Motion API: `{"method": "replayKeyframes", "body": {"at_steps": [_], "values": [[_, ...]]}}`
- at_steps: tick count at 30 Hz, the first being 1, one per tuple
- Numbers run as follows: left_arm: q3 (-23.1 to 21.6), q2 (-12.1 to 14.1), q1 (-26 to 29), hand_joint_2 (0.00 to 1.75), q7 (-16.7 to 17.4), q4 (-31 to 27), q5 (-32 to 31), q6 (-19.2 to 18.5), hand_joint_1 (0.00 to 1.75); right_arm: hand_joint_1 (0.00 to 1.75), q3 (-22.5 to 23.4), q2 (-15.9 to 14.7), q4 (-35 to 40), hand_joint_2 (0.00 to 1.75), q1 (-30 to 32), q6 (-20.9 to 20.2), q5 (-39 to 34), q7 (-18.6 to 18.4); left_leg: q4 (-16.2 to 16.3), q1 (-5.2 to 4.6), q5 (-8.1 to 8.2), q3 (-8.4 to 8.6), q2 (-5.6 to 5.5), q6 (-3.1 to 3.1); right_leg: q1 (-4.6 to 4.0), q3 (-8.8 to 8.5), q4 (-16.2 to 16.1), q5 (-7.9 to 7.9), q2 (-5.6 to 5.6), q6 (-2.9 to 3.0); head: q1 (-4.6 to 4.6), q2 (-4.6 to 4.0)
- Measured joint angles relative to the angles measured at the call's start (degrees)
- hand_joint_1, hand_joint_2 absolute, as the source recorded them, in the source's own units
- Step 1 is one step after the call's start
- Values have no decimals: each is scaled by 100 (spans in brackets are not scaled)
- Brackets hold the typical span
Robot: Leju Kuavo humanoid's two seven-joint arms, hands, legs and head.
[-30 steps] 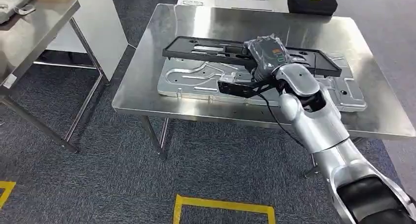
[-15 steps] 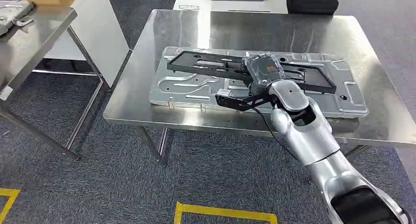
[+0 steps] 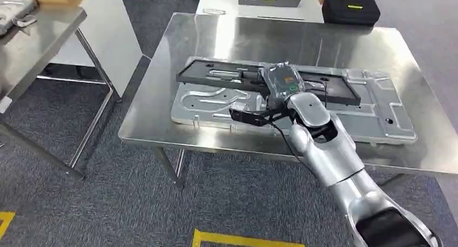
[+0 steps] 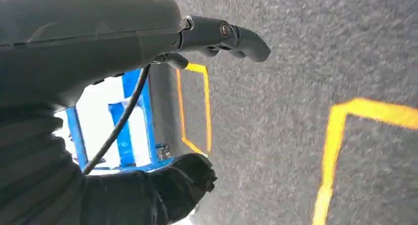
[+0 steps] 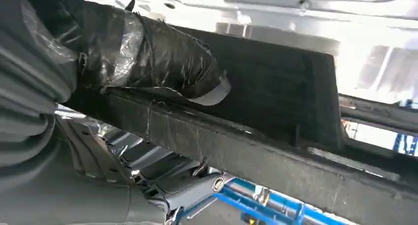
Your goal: Take the parts from the cabinet and place them on the table.
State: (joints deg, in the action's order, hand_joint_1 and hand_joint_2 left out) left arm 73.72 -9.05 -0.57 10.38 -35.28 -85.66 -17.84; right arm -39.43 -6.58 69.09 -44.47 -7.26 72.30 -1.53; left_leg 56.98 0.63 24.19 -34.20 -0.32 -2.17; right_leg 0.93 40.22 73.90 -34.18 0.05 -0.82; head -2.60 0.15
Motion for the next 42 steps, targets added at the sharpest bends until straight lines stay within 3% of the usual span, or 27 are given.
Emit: {"method": "replayKeyframes", "body": {"at_steps": [1, 2, 3, 5, 7, 10, 12, 13, 15, 16, 17, 18, 20, 21, 22, 25, 27, 28, 30, 31, 32, 34, 35, 36, 38, 40, 42], "values": [[0, 44, -15, 175, 4, 86, -2, 42, 0, 175, -7, 16, -49, 175, 53, 11, 22, -2, 8, 1, 28, 18, -8, 1, 7, 187, 233, 4, -1, -10, 2, 0], [0, 93, -16, 175, 7, 182, -2, 94, 0, 175, -13, 29, -103, 175, 108, 18, 42, -16, 18, 2, 61, 50, -28, 6, 23, 258, 216, 148, -3, -21, 2, 0], [0, 124, -13, 175, 6, 271, -2, 129, 0, 175, -11, 44, -147, 175, 151, 22, 59, -26, 39, 4, 105, 93, -45, 22, 43, 196, -55, 420, -4, -25, 0, 0], [0, 181, -4, 175, 4, 412, -2, 197, 0, 175, -11, 59, -204, 175, 178, 55, 81, -50, 111, 8, 220, 177, -57, 65, 61, -174, -1031, 1051, -26, -15, 2, 0], [0, 264, -6, 175, 4, 521, -2, 245, 0, 175, -13, 72, -247, 175, 189, 127, 107, -50, 195, -32, 306, 144, -60, 154, -1, -334, -1342, 943, -52, 27, 9, 0], [-2, 319, -11, 175, 6, 652, 0, 273, 0, 175, -13, 105, -298, 175, 281, 129, 125, -55, 129, -10, 322, 173, -46, 246, -17, -319, -1318, 897, -15, 139, 0, 0], [-2, 347, -12, 175, 6, 698, -2, 276, 0, 175, -13, 127, -304, 175, 303, 133, 136, -79, 295, 6, 428, 156, -10, 310, 25, -430, -1396, 885, -5, 224, -4, 0], [-2, 363, -12, 175, 6, 722, -2, 278, 0, 175, -13, 140, -315, 175, 297, 136, 136, -79, 622, 9, 583, -11, -1, 327, 24, -466, -1407, 865, -4, 258, -9, 0], [-2, 387, -23, 175, 7, 755, -2, 293, 0, 175, -13, 153, -346, 175, 322, 136, 138, -70, 1542, 9, 924, -544, -1, 354, 6, -523, -1406, 811, -4, 295, -6, 0], [-2, 393, -23, 175, 9, 768, -2, 311, 0, 175, -13, 155, -361, 175, 354, 134, 138, -64, 1858, 9, 977, -765, -1, 355, -8, -553, -1405, 784, -4, 305, -6, 0], [-2, 393, -22, 175, 15, 787, 0, 328, 0, 175, -13, 155, -376, 175, 383, 134, 140, -50, 1939, 8, 900, -877, -1, 346, -18, -586, -1404, 756, -3, 305, -6, 0], [-2, 393, -17, 175, 22, 801, -2, 337, 0, 175, -13, 155, -383, 175, 410, 131, 140, -48, 1741, 7, 671, -849, -1, 327, -28, -632, -1404, 723, 0, 305, -6, 0], [-2, 398, -8, 175, 24, 816, 0, 344, 0, 175, -13, 164, -383, 175, 414, 131, 144, -48, 754, -4, 17, -463, -3, 253, -43, -748, -1405, 649, 15, 297, -6, 0], [-2, 419, 7, 175, 24, 820, 0, 352, 0, 175, -13, 171, -385, 175, 412, 131, 147, -48, 300, -28, -177, -297, -12, 188, -36, -776, -1414, 615, 16, 288, -4, 0], [0, 432, -5, 175, 24, 833, 0, 357, 0, 175, -13, 173, -391, 175, 399, 134, 147, -46, 235, -63, -61, -202, -5, 164, -74, -785, -1408, 589, 23, 252, -2, 0], [0, 448, -25, 175, 24, 838, 0, 376, 0, 175, -13, 173, -394, 175, 418, 127, 149, -31, 163, -91, -16, -183, -6, 108, -42, -806, -1461, 571, 25, 171, -6, 0], [-2, 450, -21, 175, 26, 842, 0, 376, 0, 175, -13, 177, -387, 175, 415, 129, 149, -31, -5, -26, -48, -38, 5, 73, -58, -818, -1382, 503, 20, 100, -2, 0], [0, 448, -18, 175, 26, 851, 0, 376, 0, 175, -13, 177, -389, 175, 398, 127, 149, -31, -24, -15, -30, 3, 13, 36, -59, -695, -1131, 374, 14, 85, 13, 0], [0, 448, -29, 175, 24, 866, 0, 376, 0, 175, -13, 177, -402, 175, 400, 125, 151, -29, -18, -13, 21, 43, 19, -11, -34, -180, -243, 35, 16, 52, 9, 0], [0, 448, -40, 175, 26, 875, 0, 376, 0, 175, -13, 171, -418, 175, 424, 125, 151, -29, -15, -13, 49, 63, 15, -14, -18, 63, 114, -38, 16, 31, 11, 0], [0, 450, -44, 175, 24, 881, 0, 376, 0, 175, -13, 171, -435, 175, 449, 123, 151, -29, -4, -9, 82, 94, 6, -8, -2, 217, 267, 23, 11, 13, 9, 0], [0, 448, -39, 175, 24, 892, 0, 376, 0, 175, -13, 171, -455, 175, 467, 123, 151, -29, 24, 0, 178, 197, -8, 19, 40, 120, -202, 527, 0, -9, 11, 0], [0, 446, -41, 175, 24, 897, 0, 376, 0, 175, -13, 171, -457, 175, 462, 123, 151, -29, 54, 7, 240, 260, -11, 42, 55, -88, -741, 881, -14, -11, 13, 0], [0, 446, -35, 175, 24, 903, 0, 376, 0, 175, -13, 171, -459, 175, 456, 123, 151, -29, 84, 8, 302, 297, -12, 74, 63, -246, -1172, 1103, -34, -6, 13, 0], [0, 448, -45, 175, 26, 903, 0, 378, 0, 175, -13, 169, -470, 175, 432, 120, 151, -29, 151, -26, 379, 265, -17, 165, 18, -378, -1339, 910, -22, 55, 11, 0], [0, 448, -60, 175, 24, 910, 0, 392, 0, 175, -13, 171, -472, 175, 462, 112, 149, -15, 92, -13, 368, 284, -13, 223, -10, -357, -1311, 888, -8, 107, 9, 0], [0, 446, -56, 175, 37, 919, 0, 396, 0, 175, -13, 160, -466, 175, 468, 105, 142, -18, 131, 8, 454, 324, -2, 290, 37, -465, -1404, 883, -6, 188, 9, 0]]}}
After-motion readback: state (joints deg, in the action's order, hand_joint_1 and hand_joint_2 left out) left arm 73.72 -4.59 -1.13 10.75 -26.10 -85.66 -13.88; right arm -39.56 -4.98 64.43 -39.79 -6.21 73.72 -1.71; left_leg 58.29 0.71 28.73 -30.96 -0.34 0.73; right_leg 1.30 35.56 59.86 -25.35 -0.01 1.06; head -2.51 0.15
